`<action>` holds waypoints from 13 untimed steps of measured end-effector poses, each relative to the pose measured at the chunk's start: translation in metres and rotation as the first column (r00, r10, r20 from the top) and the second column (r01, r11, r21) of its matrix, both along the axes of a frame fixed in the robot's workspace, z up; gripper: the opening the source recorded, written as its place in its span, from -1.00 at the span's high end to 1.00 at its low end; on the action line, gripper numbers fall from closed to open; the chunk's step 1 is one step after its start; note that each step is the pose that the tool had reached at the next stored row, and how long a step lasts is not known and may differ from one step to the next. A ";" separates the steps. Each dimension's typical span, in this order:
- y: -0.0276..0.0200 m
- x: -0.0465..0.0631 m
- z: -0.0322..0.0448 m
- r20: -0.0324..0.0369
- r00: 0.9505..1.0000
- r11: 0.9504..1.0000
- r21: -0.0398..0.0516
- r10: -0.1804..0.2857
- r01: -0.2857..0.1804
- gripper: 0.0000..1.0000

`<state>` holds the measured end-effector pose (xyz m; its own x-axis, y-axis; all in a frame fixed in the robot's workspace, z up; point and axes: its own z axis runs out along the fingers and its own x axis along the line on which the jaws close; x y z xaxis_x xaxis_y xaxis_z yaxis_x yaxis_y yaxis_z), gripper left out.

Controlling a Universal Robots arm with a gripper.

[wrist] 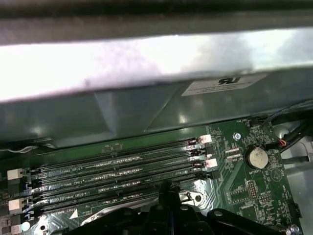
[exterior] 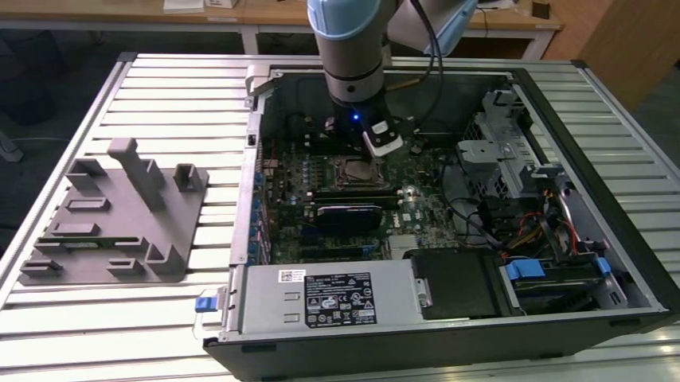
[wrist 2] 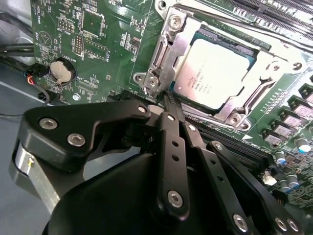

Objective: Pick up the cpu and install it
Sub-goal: 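Install the first cpu locking lever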

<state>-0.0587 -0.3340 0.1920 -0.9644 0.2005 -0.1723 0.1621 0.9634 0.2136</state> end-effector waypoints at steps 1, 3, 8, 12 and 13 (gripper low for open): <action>0.0000 0.000 0.0000 0.000 1.000 1.000 0.000 0.000 0.000 0.79; 0.0000 0.000 0.0000 0.000 1.000 1.000 0.000 0.000 0.000 0.79; 0.0000 0.000 0.0043 0.000 1.000 1.000 0.000 0.000 0.000 0.79; 0.0000 0.000 0.0097 0.000 1.000 1.000 0.000 0.000 0.000 0.79; 0.0000 0.000 0.0105 0.000 1.000 1.000 0.000 0.000 0.000 0.79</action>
